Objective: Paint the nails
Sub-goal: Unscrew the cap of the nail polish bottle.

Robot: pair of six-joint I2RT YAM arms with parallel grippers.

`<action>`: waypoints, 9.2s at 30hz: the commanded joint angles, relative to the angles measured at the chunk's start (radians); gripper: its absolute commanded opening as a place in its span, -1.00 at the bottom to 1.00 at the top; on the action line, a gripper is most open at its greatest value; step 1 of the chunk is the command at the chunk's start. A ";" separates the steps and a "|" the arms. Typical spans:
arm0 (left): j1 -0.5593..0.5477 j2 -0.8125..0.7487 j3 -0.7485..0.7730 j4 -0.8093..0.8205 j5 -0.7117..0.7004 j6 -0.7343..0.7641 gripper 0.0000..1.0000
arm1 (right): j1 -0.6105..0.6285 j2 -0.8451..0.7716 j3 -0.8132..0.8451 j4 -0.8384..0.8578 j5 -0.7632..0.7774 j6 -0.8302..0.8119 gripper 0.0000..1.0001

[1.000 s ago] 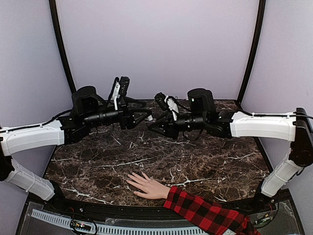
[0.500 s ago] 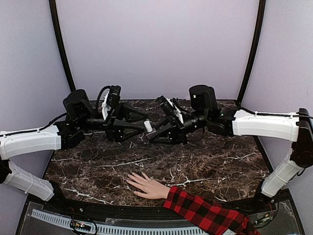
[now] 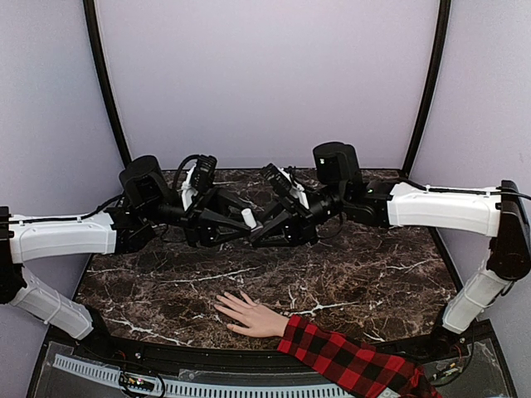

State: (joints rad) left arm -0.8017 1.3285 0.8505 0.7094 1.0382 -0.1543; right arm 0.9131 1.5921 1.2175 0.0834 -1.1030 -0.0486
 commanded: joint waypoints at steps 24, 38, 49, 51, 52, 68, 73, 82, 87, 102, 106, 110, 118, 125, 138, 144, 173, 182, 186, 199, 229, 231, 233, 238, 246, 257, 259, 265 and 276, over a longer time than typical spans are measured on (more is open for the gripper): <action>-0.011 -0.020 0.053 -0.136 -0.173 0.042 -1.00 | 0.016 0.000 0.065 -0.058 0.200 -0.049 -0.99; -0.010 0.004 0.101 -0.272 -0.510 0.032 -1.00 | 0.010 -0.034 0.035 0.021 0.560 0.032 -1.00; -0.035 0.081 0.129 -0.261 -0.917 -0.080 -1.00 | 0.022 0.004 0.070 0.051 0.922 0.070 -1.00; -0.042 0.106 0.145 -0.269 -0.962 -0.092 -1.00 | 0.027 0.018 0.073 0.059 0.955 0.056 -1.00; -0.048 0.120 0.151 -0.268 -0.976 -0.099 -1.00 | 0.032 0.025 0.071 0.066 0.982 0.054 -1.00; -0.082 0.236 0.209 -0.283 -1.250 -0.199 -1.00 | 0.061 0.076 0.081 0.104 1.218 0.053 -1.00; -0.083 0.224 0.204 -0.287 -1.250 -0.204 -1.00 | 0.062 0.070 0.066 0.099 1.232 0.053 -1.00; -0.078 0.118 0.191 -0.311 -1.214 -0.137 -0.46 | 0.060 0.049 0.036 0.095 1.203 0.026 -0.99; -0.066 0.059 0.180 -0.332 -1.169 -0.120 -0.07 | 0.057 0.028 0.010 0.089 1.180 0.023 -0.99; 0.041 -0.115 0.090 -0.350 -0.793 -0.021 0.50 | -0.013 -0.064 -0.058 0.090 0.683 0.024 -0.98; 0.045 -0.122 0.090 -0.345 -0.489 0.049 0.48 | -0.022 -0.069 -0.060 0.067 0.407 -0.008 -0.98; 0.043 -0.113 0.086 -0.304 -0.289 0.076 0.39 | -0.022 -0.068 -0.057 0.062 0.230 -0.022 -0.98; 0.042 -0.081 0.089 -0.232 -0.111 0.073 0.23 | -0.022 -0.047 -0.013 0.016 0.089 -0.034 -0.99; 0.043 -0.039 0.092 -0.159 -0.018 0.032 0.04 | -0.022 -0.023 0.021 -0.007 0.043 -0.025 -0.99; 0.026 0.006 0.100 -0.114 0.031 -0.003 -0.68 | -0.022 -0.006 0.028 0.022 0.011 0.009 -0.99; 0.024 0.001 0.097 -0.126 0.022 0.002 -0.81 | -0.025 0.000 0.031 0.026 0.021 0.015 -0.99; 0.022 0.036 0.109 -0.250 -0.589 -0.024 -1.00 | -0.047 0.016 0.038 0.055 0.701 0.125 -0.99; -0.001 0.116 0.160 -0.279 -0.929 -0.126 -1.00 | -0.045 0.059 0.084 0.044 0.899 0.157 -0.99; -0.026 0.158 0.177 -0.282 -1.046 -0.169 -1.00 | -0.044 0.071 0.097 0.044 0.944 0.172 -0.99; -0.069 0.203 0.241 -0.389 -1.187 -0.223 -1.00 | -0.038 0.073 0.092 0.040 1.007 0.165 -0.99; 0.046 -0.139 0.032 -0.205 -0.176 0.043 0.43 | -0.039 -0.062 0.010 -0.075 0.185 -0.034 -0.99; 0.045 -0.115 0.031 -0.173 -0.144 0.023 0.41 | -0.038 -0.058 0.017 -0.078 0.154 -0.034 -0.99; 0.045 -0.088 0.036 -0.142 -0.108 -0.003 0.38 | -0.037 -0.054 0.020 -0.075 0.130 -0.032 -1.00; 0.040 -0.043 0.046 -0.097 -0.074 -0.035 0.29 | -0.036 -0.044 0.036 -0.079 0.107 -0.037 -1.00; 0.027 -0.017 0.047 -0.064 -0.064 -0.036 0.15 | -0.033 -0.025 0.043 -0.100 0.072 -0.040 -1.00; 0.012 0.019 0.063 -0.058 -0.054 -0.035 -0.25 | -0.029 -0.022 0.036 -0.101 0.064 -0.040 -1.00; 0.009 0.020 0.064 -0.069 -0.059 -0.027 -0.35 | -0.029 -0.023 0.037 -0.105 0.068 -0.042 -1.00; 0.007 -0.007 0.053 -0.099 -0.123 -0.006 -0.78 | -0.032 -0.031 0.029 -0.103 0.091 -0.047 -1.00; 0.007 -0.018 0.046 -0.160 -0.364 -0.005 -1.00 | -0.046 -0.076 -0.010 -0.019 0.427 0.020 -1.00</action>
State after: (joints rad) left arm -0.7849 1.3388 0.8951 0.5743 0.7757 -0.1688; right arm 0.8738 1.5475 1.2091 -0.0223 -0.8490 -0.0650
